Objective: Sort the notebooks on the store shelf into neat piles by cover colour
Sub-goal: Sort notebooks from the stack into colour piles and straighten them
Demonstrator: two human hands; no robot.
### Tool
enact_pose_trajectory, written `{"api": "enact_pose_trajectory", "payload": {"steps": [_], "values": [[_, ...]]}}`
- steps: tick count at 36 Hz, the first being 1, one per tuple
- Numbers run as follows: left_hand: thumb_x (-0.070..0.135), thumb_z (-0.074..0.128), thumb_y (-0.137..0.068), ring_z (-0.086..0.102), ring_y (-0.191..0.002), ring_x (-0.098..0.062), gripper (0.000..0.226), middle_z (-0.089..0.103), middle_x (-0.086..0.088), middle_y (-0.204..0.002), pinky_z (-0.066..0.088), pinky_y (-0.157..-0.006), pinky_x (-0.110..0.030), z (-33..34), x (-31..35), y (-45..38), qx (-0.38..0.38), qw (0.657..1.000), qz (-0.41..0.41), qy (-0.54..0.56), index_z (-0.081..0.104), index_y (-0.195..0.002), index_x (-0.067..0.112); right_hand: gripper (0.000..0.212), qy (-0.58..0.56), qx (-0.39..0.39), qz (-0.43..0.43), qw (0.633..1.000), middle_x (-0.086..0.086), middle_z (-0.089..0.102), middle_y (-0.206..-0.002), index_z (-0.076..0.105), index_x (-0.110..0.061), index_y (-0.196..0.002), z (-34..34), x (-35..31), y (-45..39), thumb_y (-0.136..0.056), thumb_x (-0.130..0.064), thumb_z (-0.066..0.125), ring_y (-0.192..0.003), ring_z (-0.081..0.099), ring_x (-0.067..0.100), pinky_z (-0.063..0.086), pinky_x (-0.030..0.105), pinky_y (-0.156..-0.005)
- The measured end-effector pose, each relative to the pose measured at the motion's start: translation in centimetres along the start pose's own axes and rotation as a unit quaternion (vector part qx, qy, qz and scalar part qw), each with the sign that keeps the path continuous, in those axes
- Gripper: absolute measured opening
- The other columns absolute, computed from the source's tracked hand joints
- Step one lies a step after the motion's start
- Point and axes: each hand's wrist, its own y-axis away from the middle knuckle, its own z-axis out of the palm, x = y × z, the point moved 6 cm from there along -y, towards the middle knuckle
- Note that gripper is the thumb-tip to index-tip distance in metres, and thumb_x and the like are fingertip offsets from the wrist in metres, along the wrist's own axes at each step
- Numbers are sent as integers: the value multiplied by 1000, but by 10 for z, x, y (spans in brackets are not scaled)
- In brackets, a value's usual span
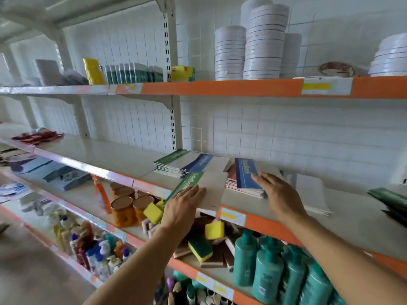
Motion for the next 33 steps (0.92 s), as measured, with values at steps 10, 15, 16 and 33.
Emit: {"api": "enact_pose_trajectory", "payload": {"steps": [10,15,16,33], "values": [[-1,42,-90,44,-133,-29,51,47,-5,-142,41,-101,-38,8,-59,-53,19,999,-49,-12,54,-135,18,73,-32,-32,-2,999,0,28,-156,24,-24,-150,50,-18,-71,-88,13,35,-142,28,15,23,20,-109],[-2,39,-93,41,-136,-26,51,41,-2,-146,39,-103,-36,11,-95,-76,27,998,-62,-13,50,-138,20,70,-36,-46,-7,998,-3,27,-156,23,-26,-150,71,-38,-98,-91,10,34,-141,28,14,23,19,-108],[-4,45,-92,43,-134,-27,52,43,-3,-145,40,-102,-37,14,-105,-81,27,998,-64,-8,52,-137,20,71,-36,-45,-10,998,-3,27,-156,24,-26,-150,76,-42,-103,-91,10,34,-141,28,14,24,20,-108],[-11,44,-66,65,-107,-30,63,65,-8,-121,55,-80,-39,64,-262,-169,2,999,28,34,70,-116,17,73,92,-2,13,996,4,72,-92,75,-15,-100,177,-96,-182,-34,16,81,-77,69,25,57,32,-57]]}}
